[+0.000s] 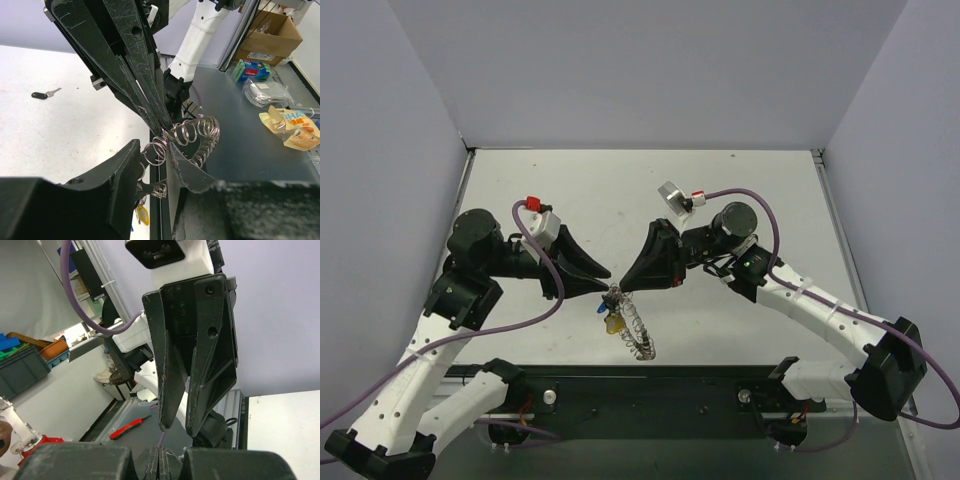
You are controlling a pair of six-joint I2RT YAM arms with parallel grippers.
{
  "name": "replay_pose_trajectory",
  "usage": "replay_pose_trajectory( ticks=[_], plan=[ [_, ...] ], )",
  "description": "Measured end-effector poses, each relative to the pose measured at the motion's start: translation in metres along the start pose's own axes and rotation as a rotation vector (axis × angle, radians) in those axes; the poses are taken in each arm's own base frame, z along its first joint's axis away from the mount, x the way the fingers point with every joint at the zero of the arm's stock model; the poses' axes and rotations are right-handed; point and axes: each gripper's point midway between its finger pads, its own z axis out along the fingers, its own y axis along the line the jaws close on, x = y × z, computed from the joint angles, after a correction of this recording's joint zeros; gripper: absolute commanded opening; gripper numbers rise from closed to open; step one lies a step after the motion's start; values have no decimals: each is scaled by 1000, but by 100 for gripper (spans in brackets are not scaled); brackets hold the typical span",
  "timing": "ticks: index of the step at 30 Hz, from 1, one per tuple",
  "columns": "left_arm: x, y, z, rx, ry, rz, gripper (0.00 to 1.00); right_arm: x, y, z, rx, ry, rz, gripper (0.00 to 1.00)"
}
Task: Put the keys on the keyring
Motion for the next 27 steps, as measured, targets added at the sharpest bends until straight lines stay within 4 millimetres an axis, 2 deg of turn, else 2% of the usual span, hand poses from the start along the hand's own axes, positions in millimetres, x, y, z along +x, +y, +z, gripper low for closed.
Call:
replay_pose_trajectory(
  ticks=[16,24,27],
  plan=[
    [-5,-3,1,5,-4,12,37,-4,0,2,-6,-3,1,0],
    [5,3,-1,-37,24,5,34,-7,-7,-1,18,-17,1,0],
    [8,6,-1,-56,31,5,37,-8,-8,-2,25,-21,0,0]
  ],
)
